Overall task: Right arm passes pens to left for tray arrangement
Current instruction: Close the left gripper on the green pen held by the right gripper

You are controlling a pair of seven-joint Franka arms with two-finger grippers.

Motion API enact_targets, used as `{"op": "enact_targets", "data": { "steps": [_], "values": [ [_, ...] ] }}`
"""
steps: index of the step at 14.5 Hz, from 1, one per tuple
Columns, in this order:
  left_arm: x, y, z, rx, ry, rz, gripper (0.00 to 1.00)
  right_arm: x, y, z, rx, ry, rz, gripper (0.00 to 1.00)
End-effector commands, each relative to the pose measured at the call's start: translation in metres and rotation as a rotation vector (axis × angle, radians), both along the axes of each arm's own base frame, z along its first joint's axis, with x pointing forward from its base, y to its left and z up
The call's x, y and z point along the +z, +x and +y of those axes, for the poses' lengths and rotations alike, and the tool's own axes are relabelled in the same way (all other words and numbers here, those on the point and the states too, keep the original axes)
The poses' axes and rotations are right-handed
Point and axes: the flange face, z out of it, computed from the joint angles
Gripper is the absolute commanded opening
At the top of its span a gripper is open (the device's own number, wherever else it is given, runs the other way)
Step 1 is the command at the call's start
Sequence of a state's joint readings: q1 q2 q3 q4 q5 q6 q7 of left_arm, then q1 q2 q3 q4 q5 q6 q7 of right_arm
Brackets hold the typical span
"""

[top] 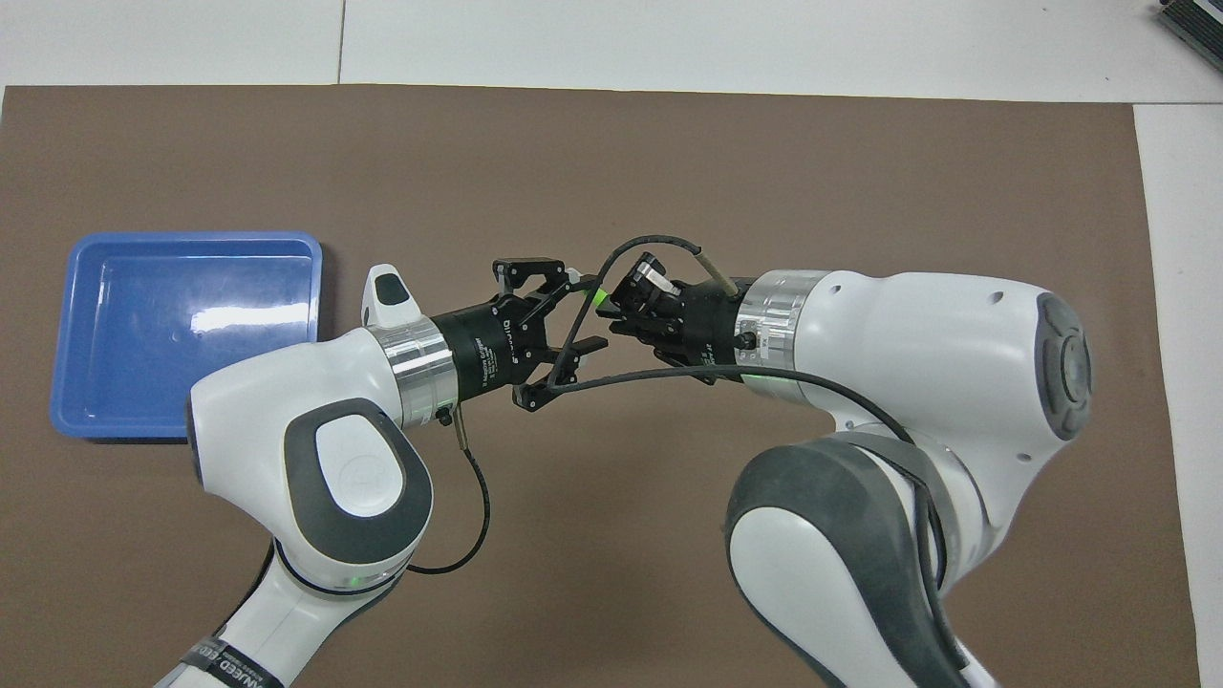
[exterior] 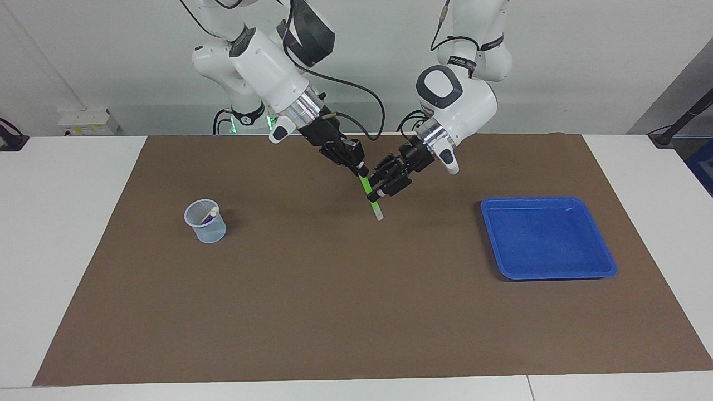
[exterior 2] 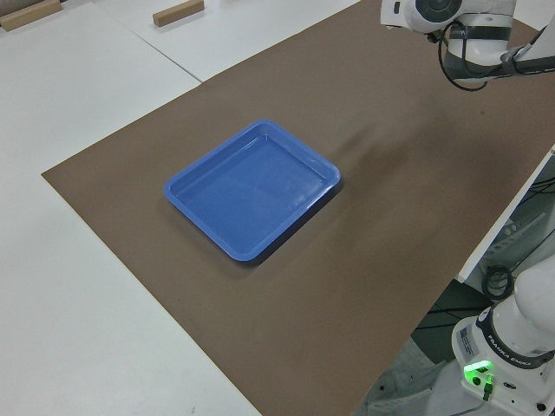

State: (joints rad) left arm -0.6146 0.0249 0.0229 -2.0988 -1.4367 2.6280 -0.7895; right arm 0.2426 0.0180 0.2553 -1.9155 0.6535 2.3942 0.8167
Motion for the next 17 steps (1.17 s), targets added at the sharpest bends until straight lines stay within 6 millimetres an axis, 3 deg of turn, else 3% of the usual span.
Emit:
{"op": "enact_targets", "data": {
  "steps": [1, 6, 10, 14, 15, 17],
  "values": [
    [-0.003, -0.001, -0.004, 0.004, -0.001, -0.011, 0.41, 0.003, 0.000, -0.002, -0.016, 0.024, 0.006, 0.00],
    [0.001, 0.001, -0.006, 0.005, -0.006, -0.020, 0.32, 0.004, 0.001, -0.003, -0.019, 0.024, 0.005, 0.00],
    [0.002, 0.002, -0.010, -0.002, -0.004, -0.023, 0.00, 0.003, 0.001, -0.004, -0.019, 0.024, 0.006, 0.00],
    [0.004, -0.002, -0.018, -0.041, 0.005, -0.049, 0.00, 0.003, 0.001, -0.004, -0.020, 0.025, 0.007, 0.00],
    [0.004, -0.002, -0.018, -0.044, 0.006, -0.051, 0.00, 0.004, 0.001, -0.004, -0.019, 0.025, 0.009, 0.06],
    [0.005, -0.003, -0.019, -0.062, 0.010, -0.068, 0.00, 0.005, 0.001, -0.004, -0.021, 0.026, 0.010, 1.00]
  ]
}}
